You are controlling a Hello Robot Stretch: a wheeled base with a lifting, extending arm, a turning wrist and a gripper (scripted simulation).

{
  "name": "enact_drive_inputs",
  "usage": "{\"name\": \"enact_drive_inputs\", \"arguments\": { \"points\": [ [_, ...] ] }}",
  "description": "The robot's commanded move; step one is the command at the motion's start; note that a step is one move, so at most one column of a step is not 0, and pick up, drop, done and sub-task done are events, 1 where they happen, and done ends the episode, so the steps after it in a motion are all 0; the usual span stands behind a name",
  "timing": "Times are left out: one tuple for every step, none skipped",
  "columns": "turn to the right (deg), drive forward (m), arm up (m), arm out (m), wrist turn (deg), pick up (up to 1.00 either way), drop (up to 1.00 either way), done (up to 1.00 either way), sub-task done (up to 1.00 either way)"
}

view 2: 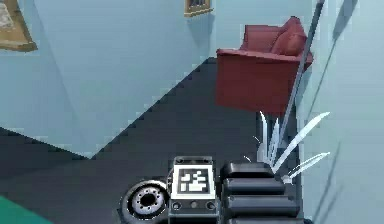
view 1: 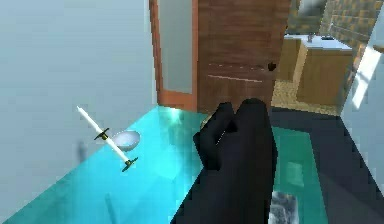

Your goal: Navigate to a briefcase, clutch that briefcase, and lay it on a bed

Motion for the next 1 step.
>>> {"name": "enact_drive_inputs", "arguments": {
  "points": [
    [21.0, 0.0, 0.0, 0.0, 0.0, 0.0, 0.0, 0.0, 0.0]
  ]
}}
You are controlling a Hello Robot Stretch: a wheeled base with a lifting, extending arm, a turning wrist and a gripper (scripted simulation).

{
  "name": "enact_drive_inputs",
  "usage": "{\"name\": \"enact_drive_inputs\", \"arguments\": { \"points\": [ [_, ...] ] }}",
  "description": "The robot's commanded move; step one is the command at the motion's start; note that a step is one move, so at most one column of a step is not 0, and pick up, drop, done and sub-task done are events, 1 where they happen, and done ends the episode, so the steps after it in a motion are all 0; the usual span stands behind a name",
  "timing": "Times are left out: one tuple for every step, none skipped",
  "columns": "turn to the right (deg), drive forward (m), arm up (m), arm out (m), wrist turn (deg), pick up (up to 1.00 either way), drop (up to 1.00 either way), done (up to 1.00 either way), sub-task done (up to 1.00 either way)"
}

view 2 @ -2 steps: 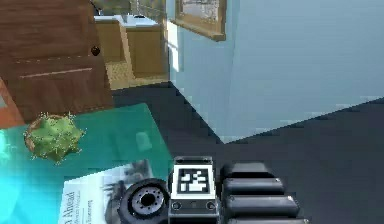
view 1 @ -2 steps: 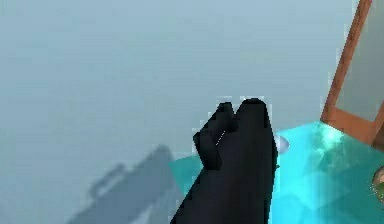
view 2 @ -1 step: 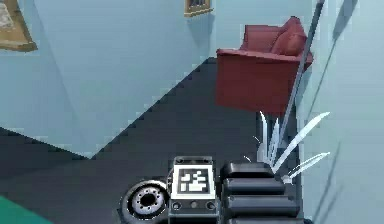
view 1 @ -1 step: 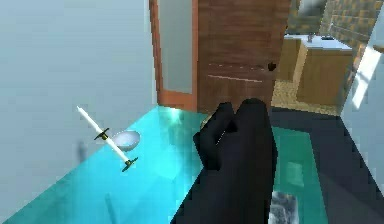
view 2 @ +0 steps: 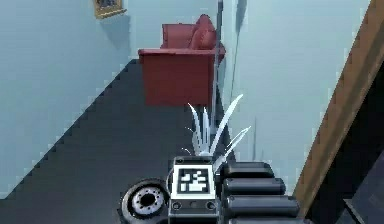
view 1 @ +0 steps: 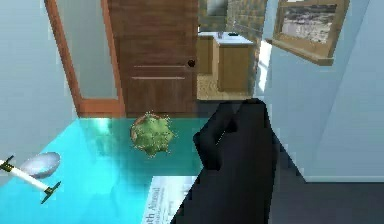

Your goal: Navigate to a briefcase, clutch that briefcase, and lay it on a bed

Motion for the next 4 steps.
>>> {"name": "enact_drive_inputs", "arguments": {
  "points": [
    [18.0, 0.0, 0.0, 0.0, 0.0, 0.0, 0.0, 0.0, 0.0],
    [45.0, 0.0, 0.0, 0.0, 0.0, 0.0, 0.0, 0.0, 0.0],
    [27.0, 0.0, 0.0, 0.0, 0.0, 0.0, 0.0, 0.0, 0.0],
    [0.0, 0.3, 0.0, 0.0, 0.0, 0.0, 0.0, 0.0, 0.0]
  ]
}}
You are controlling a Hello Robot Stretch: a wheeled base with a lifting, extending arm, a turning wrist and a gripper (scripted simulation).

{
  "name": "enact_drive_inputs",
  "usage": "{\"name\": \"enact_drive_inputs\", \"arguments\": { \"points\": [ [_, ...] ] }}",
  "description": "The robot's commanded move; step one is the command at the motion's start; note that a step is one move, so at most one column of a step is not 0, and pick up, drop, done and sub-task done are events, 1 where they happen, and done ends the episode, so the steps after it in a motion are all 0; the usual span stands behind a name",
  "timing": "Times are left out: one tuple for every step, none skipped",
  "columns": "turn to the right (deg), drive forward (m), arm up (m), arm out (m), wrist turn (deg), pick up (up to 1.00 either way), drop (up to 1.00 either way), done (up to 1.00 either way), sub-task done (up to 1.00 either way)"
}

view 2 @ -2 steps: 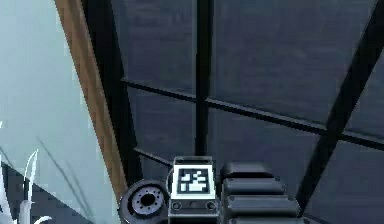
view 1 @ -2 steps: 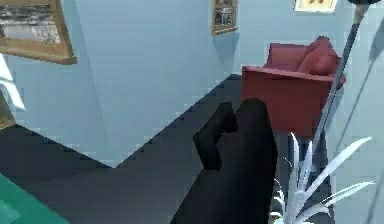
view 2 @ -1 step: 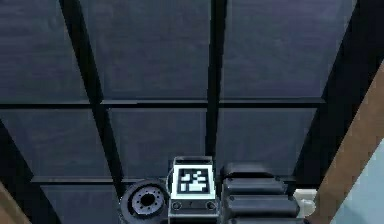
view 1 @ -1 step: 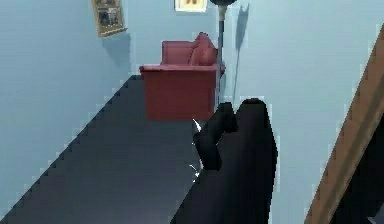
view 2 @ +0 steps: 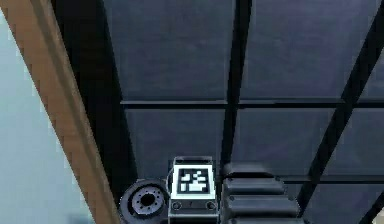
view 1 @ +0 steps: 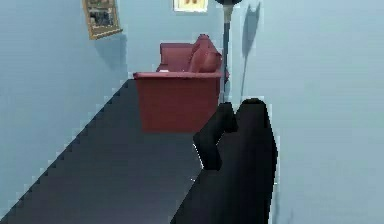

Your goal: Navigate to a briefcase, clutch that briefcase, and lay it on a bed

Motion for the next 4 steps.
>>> {"name": "enact_drive_inputs", "arguments": {
  "points": [
    [0.0, 0.15, 0.0, 0.0, 0.0, 0.0, 0.0, 0.0, 0.0],
    [-45.0, 0.0, 0.0, 0.0, 0.0, 0.0, 0.0, 0.0, 0.0],
    [-42.0, 0.0, 0.0, 0.0, 0.0, 0.0, 0.0, 0.0, 0.0],
    [0.0, 1.0, 0.0, 0.0, 0.0, 0.0, 0.0, 0.0, 0.0]
  ]
}}
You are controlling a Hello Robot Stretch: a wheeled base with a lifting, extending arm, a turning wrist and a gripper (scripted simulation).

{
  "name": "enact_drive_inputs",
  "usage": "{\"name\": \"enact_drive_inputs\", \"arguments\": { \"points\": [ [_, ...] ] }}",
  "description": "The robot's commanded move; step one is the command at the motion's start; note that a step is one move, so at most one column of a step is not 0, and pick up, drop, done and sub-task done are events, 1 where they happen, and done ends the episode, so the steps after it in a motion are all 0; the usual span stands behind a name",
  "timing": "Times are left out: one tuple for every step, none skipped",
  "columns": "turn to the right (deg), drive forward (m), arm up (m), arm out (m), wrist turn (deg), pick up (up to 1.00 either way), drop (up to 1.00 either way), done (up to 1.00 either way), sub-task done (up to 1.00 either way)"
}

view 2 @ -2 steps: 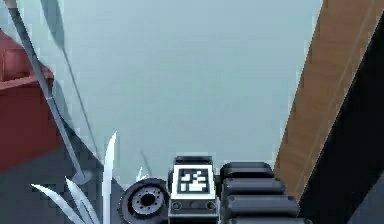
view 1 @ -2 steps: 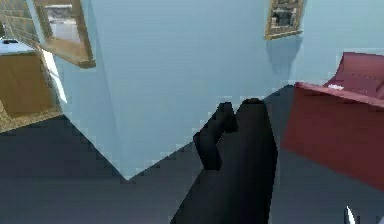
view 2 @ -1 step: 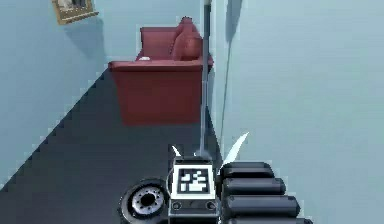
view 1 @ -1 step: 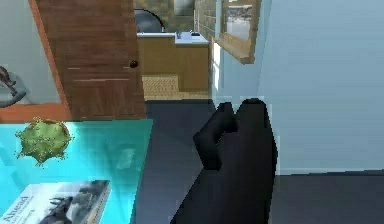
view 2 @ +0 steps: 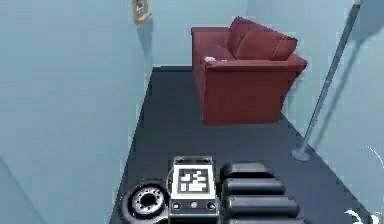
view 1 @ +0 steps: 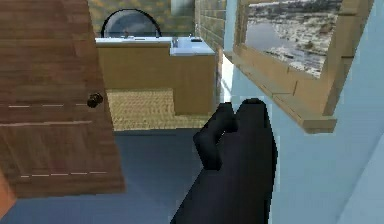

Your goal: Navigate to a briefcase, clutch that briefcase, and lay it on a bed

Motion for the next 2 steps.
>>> {"name": "enact_drive_inputs", "arguments": {
  "points": [
    [-6.0, 0.0, 0.0, 0.0, 0.0, 0.0, 0.0, 0.0, 0.0],
    [0.0, 0.45, 0.0, 0.0, 0.0, 0.0, 0.0, 0.0, 0.0]
  ]
}}
